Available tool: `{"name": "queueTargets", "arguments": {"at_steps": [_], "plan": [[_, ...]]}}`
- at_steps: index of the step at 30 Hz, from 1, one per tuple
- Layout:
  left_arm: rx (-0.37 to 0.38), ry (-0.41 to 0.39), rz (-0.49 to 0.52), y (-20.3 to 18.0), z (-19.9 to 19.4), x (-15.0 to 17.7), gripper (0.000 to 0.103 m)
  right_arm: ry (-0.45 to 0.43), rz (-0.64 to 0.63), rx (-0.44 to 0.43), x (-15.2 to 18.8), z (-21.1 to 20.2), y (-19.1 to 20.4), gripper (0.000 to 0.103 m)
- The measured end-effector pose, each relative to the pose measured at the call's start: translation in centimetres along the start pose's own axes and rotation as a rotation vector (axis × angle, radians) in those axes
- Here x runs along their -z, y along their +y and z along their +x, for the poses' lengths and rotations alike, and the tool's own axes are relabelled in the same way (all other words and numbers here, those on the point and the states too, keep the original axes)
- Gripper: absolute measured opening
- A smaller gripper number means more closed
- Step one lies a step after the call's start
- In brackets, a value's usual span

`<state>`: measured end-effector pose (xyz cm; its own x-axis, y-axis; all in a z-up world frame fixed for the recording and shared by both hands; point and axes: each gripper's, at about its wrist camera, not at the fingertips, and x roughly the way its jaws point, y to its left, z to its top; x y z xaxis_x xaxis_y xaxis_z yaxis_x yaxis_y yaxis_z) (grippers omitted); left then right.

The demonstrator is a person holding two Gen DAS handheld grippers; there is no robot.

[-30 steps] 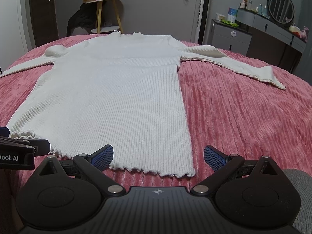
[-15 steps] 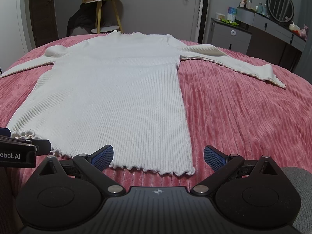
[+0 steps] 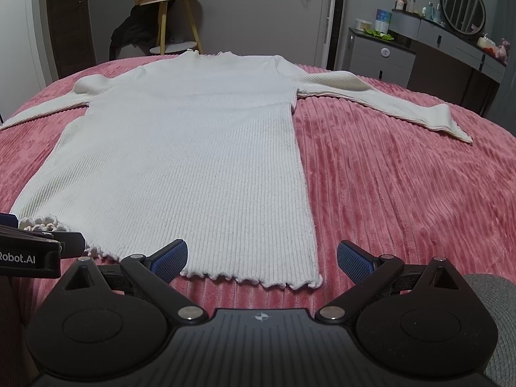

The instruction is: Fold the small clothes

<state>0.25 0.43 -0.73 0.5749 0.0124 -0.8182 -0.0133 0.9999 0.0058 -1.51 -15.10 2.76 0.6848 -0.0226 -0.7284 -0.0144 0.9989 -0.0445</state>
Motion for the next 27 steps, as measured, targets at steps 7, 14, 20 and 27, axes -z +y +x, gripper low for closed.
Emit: {"name": "queueTargets", "arguments": {"at_steps": [7, 14, 20, 27], "plan": [[-0.001, 0.005, 0.0, -0.03, 0.08, 0.05, 0.103, 0.001, 0.001, -0.001, -0.01, 0.03, -0.03, 0.099], [-0.004, 0.014, -0.003, -0.09, 0.23, -0.01, 0.103, 0.002, 0.001, -0.001, 0.03, 0.03, 0.0, 0.099], [-0.007, 0.017, -0.002, -0.15, 0.31, -0.03, 0.103, 0.002, 0.002, -0.002, 0.04, 0.02, 0.01, 0.099], [-0.011, 0.022, -0.004, -0.13, 0.39, -0.02, 0.103, 0.003, 0.006, 0.0, 0.12, 0.06, -0.02, 0.099]]}}
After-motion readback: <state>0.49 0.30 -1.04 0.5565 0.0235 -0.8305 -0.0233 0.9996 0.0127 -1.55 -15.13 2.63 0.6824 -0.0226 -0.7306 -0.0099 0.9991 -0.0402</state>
